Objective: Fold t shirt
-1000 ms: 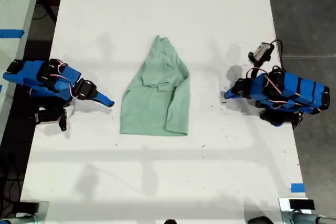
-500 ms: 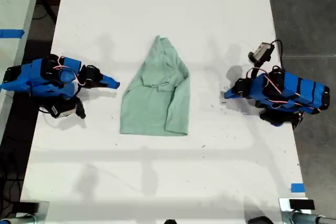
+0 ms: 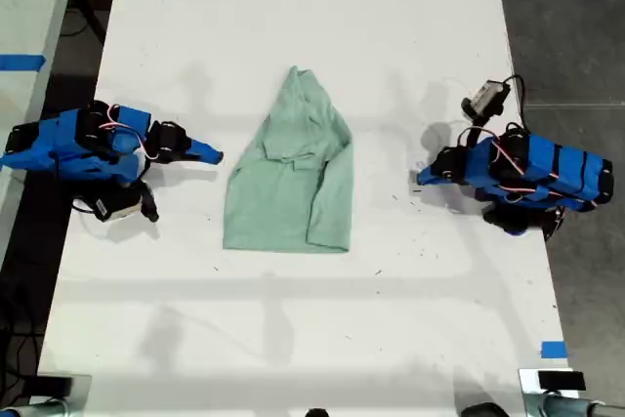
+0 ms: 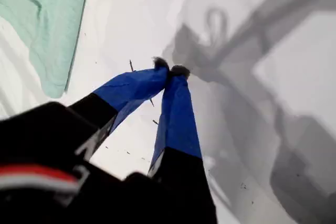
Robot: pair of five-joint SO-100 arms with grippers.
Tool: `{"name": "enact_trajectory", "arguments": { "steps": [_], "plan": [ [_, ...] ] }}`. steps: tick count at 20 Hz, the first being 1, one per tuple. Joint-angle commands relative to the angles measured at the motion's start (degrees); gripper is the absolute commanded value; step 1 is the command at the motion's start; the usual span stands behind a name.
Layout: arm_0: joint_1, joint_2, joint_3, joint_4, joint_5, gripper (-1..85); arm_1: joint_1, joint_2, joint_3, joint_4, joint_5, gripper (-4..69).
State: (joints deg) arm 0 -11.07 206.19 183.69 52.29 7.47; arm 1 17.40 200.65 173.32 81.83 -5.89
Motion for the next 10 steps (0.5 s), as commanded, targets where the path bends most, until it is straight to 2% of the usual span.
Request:
{"name": "enact_trajectory", "arguments": {
  "steps": [1, 10],
  "plan": [
    [-0.09, 0.44, 0.53, -1.23, 0.0, -0.2, -1.58, 0.35, 0.62, 0.09, 1.05, 2.1],
    [-0.97, 0.44, 0.53, -0.7, 0.0, -0.2, -1.93, 0.35, 0.44, 0.18, 0.97, 2.1]
  ]
}}
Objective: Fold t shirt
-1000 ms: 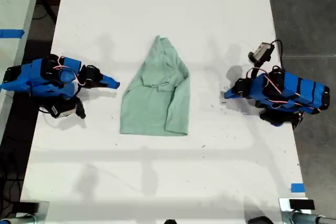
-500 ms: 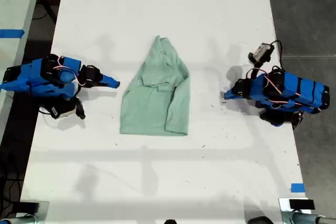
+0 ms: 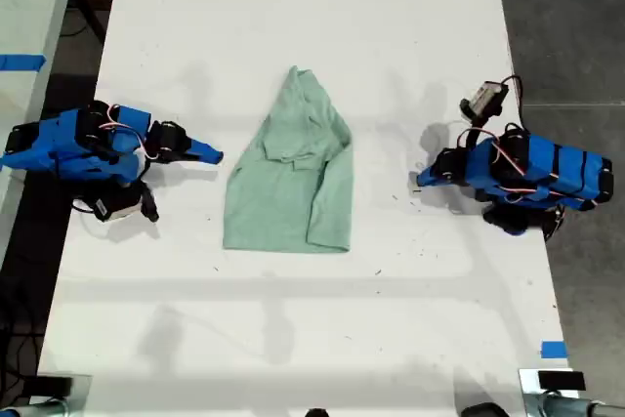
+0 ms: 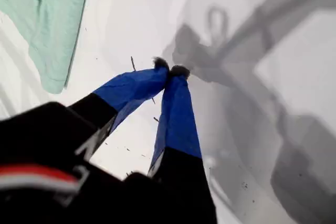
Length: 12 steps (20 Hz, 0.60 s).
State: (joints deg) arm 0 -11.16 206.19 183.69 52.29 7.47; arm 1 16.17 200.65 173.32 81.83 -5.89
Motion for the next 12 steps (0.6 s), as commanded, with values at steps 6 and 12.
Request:
{"name": "enact_trajectory", "arguments": {
  "steps": [6, 12],
  "plan": [
    [-1.23, 0.44, 0.44, -0.62, 0.09, -0.2, -0.7, 0.35, 0.53, 0.18, 1.14, 2.1],
    [-1.41, 0.44, 0.44, -0.62, 0.0, -0.2, -0.53, 0.35, 0.53, 0.18, 1.23, 2.1]
  ]
}}
